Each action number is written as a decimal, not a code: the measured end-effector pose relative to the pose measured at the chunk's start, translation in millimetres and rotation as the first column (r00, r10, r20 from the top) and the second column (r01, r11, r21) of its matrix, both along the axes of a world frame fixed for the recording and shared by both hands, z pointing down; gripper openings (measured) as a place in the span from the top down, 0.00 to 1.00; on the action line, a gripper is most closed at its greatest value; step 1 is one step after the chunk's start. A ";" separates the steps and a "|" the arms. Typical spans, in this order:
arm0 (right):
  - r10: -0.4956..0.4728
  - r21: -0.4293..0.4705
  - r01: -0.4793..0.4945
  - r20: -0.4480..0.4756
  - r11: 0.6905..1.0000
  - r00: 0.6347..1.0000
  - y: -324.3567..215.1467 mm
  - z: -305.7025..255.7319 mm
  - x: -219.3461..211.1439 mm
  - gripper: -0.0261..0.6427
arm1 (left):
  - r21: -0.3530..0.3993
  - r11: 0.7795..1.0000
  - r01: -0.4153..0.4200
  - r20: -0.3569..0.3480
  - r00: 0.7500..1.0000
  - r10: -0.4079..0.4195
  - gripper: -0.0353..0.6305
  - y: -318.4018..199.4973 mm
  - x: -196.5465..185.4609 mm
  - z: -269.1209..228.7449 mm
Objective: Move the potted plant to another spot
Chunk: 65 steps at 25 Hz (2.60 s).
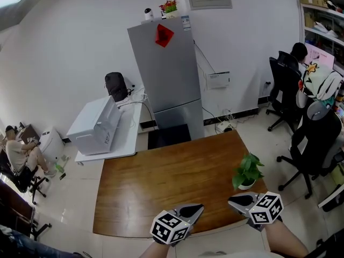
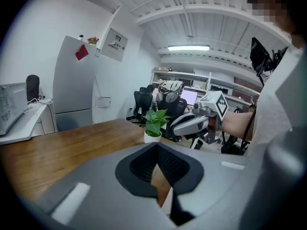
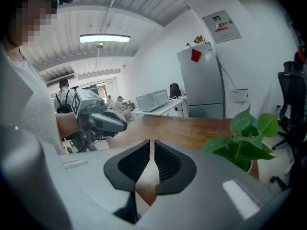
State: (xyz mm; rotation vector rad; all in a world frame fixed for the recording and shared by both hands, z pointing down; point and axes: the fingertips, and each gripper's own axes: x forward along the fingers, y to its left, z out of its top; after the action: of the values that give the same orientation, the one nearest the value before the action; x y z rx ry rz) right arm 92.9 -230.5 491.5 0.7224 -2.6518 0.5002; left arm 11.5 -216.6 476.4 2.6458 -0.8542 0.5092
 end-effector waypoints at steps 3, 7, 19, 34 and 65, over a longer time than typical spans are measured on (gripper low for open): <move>0.005 -0.007 -0.006 -0.023 1.000 1.000 -8.0 8.9 14.7 0.85 | -0.014 1.000 0.005 0.006 1.000 -0.005 0.95 -8.4 5.3 5.7; 0.005 -0.025 -0.007 -0.080 1.000 0.997 -11.3 30.3 40.1 0.77 | -0.037 0.999 0.013 0.002 1.000 -0.013 0.95 -13.7 14.8 13.3; 0.172 -0.036 -0.186 -0.232 0.982 0.957 -83.7 123.9 128.0 0.37 | -0.093 0.992 0.080 0.048 0.996 -0.075 0.95 -21.6 11.7 34.2; 0.297 0.047 -0.294 -0.228 0.955 0.927 -149.7 190.1 121.2 0.18 | -0.122 0.983 0.136 0.119 0.985 -0.122 0.95 -18.1 -5.4 47.2; 0.350 0.103 -0.335 -0.220 0.937 0.911 -163.0 193.0 127.4 0.31 | -0.127 0.984 0.129 0.140 0.984 -0.110 0.95 -19.1 -4.2 53.7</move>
State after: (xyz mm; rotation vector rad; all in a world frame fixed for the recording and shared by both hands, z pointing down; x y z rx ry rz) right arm 220.2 -393.5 684.5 1.2006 -2.3360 0.3907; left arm 7.3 -235.8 530.1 2.4424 -0.9749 0.6930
